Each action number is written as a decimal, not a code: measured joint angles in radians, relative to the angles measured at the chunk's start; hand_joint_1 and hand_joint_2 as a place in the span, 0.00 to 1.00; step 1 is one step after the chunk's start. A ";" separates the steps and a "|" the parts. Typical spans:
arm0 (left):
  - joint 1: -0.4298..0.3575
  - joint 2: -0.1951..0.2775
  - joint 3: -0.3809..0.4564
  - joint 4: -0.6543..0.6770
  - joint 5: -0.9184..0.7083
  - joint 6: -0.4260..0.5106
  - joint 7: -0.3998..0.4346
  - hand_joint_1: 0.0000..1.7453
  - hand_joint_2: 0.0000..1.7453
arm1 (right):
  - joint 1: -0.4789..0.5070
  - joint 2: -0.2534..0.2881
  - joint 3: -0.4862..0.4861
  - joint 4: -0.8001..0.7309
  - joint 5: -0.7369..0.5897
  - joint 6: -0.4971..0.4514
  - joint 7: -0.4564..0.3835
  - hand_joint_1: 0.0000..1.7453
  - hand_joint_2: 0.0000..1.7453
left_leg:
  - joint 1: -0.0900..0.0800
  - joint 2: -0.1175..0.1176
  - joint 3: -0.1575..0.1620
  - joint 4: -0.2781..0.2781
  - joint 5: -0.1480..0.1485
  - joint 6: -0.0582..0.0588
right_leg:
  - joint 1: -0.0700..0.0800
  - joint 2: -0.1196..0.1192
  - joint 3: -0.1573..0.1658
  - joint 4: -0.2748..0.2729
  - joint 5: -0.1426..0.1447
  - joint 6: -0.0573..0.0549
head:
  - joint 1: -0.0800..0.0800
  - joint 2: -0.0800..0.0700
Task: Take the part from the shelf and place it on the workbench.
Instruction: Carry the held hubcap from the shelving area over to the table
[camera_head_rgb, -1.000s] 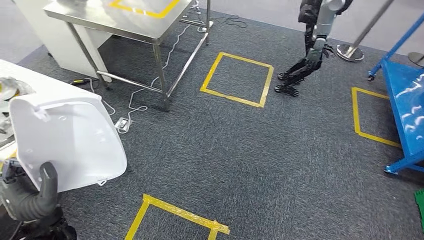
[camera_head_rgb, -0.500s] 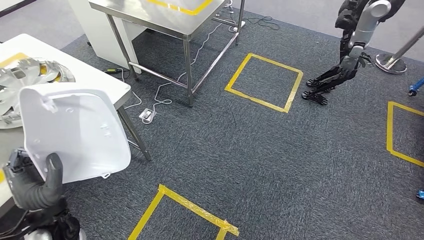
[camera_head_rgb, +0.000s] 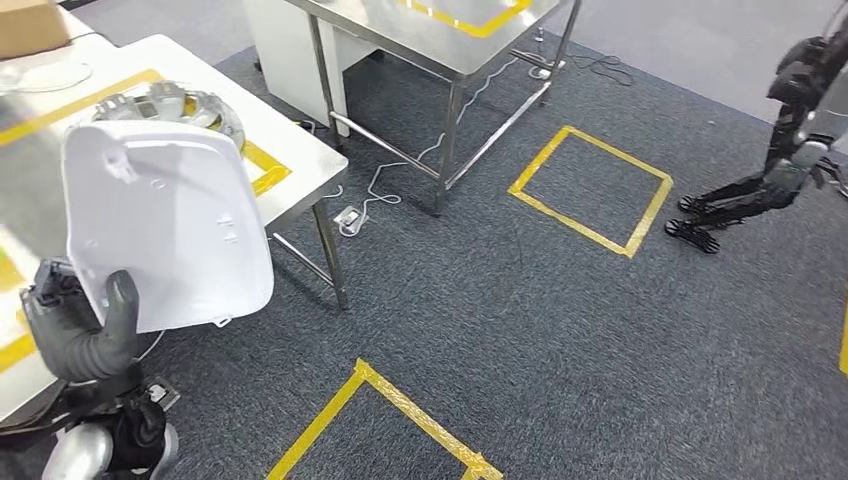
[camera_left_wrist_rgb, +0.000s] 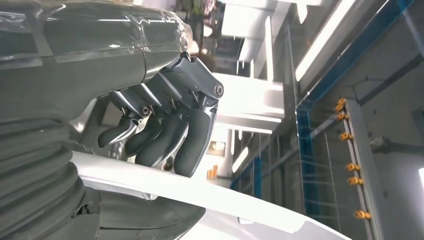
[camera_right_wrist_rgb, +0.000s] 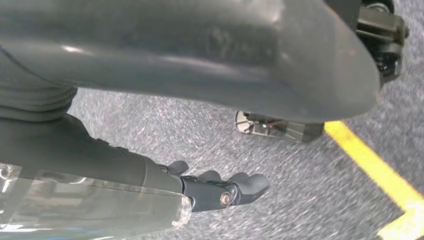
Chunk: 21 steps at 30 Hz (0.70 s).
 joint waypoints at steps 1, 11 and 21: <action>-0.003 0.000 -0.001 0.001 -0.001 0.000 0.004 1.00 1.00 | -0.001 0.001 0.000 0.000 0.000 0.000 0.000 0.00 0.00 | -0.002 -0.014 0.000 -0.001 0.002 0.001 | 0.005 0.005 0.011 -0.037 0.031 -0.009 | 0.003 0.000; -0.008 0.026 -0.007 -0.007 -0.018 0.036 0.037 1.00 1.00 | -0.011 0.003 0.000 0.000 0.009 0.006 0.022 0.00 0.00 | -0.008 0.023 -0.067 0.091 -0.056 -0.019 | 0.029 0.034 0.148 -0.395 0.202 -0.048 | 0.008 0.000; 0.027 0.037 -0.019 -0.014 -0.030 0.075 0.021 1.00 1.00 | -0.002 0.004 0.000 0.001 0.030 0.006 0.050 0.00 0.00 | -0.001 0.149 0.000 0.009 -0.013 -0.044 | 0.024 -0.053 0.151 -0.363 0.171 -0.016 | -0.035 0.000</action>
